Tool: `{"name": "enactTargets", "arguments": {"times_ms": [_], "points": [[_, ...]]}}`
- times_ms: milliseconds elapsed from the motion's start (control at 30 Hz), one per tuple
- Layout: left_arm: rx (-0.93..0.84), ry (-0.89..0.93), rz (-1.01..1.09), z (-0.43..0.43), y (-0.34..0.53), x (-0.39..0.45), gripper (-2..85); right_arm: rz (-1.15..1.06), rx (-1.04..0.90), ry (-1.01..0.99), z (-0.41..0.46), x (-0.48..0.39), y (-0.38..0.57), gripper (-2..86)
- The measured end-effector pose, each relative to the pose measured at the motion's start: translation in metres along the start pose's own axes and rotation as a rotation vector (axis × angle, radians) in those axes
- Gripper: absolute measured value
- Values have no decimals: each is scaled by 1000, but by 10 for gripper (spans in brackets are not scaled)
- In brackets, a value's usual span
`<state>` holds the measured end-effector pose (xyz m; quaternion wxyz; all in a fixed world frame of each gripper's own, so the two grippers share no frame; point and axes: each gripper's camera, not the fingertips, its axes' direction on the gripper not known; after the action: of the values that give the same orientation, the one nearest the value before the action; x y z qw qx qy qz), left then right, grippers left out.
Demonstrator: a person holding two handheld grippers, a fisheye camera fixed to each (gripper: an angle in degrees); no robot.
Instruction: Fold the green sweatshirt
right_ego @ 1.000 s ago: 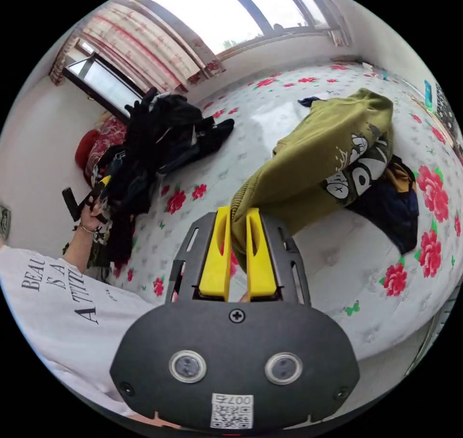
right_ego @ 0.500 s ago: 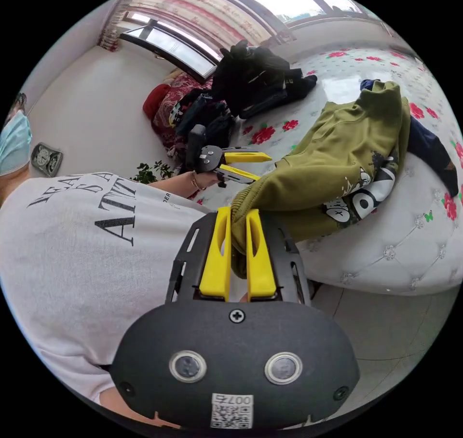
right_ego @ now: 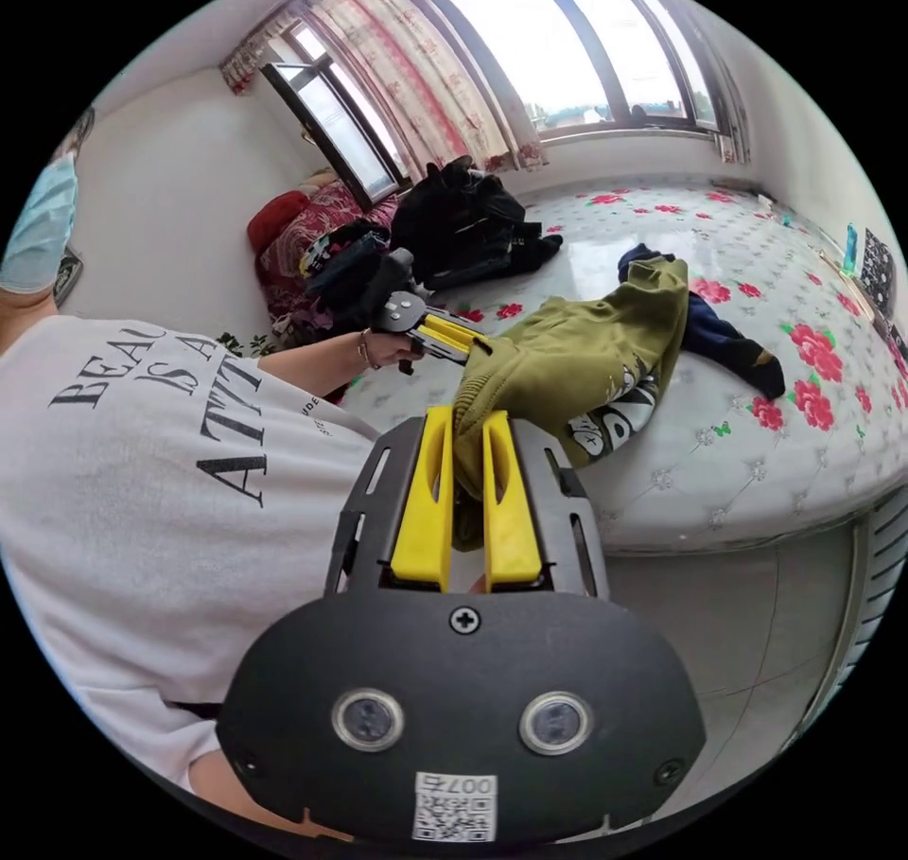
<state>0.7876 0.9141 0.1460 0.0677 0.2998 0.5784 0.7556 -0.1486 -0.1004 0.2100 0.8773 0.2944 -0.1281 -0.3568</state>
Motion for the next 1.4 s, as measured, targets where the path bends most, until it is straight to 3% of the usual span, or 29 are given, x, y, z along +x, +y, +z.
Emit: {"name": "enactTargets", "arguments": {"times_ms": [233, 467, 600, 833, 967, 1167, 1267, 1400], "points": [[-25, -69, 18, -41, 8, -1, 114, -47, -54, 15, 9, 6, -10, 27], [13, 8, 26, -61, -5, -15, 125, 17, -83, -8, 22, 22, -4, 29], [-162, 3, 203, -33, -31, 0, 140, 46, -62, -16, 19, 27, -2, 30], [-177, 119, 137, -23, -74, -32, 65, 38, -84, 56, 24, 21, 0, 35], [-66, 218, 30, -91, -76, -76, 23, 105, -39, 54, 11, 32, 12, 45], [332, 389, -260, -213, -61, -142, -3, 127, -59, 118, 25, 29, 14, 76], [450, 352, -346, -249, -60, -141, -6, 191, 8, 150, 36, 28, 13, 116], [634, 338, -444, -299, -64, -131, -7, 205, -6, 48, 76, 17, 15, 171]]}}
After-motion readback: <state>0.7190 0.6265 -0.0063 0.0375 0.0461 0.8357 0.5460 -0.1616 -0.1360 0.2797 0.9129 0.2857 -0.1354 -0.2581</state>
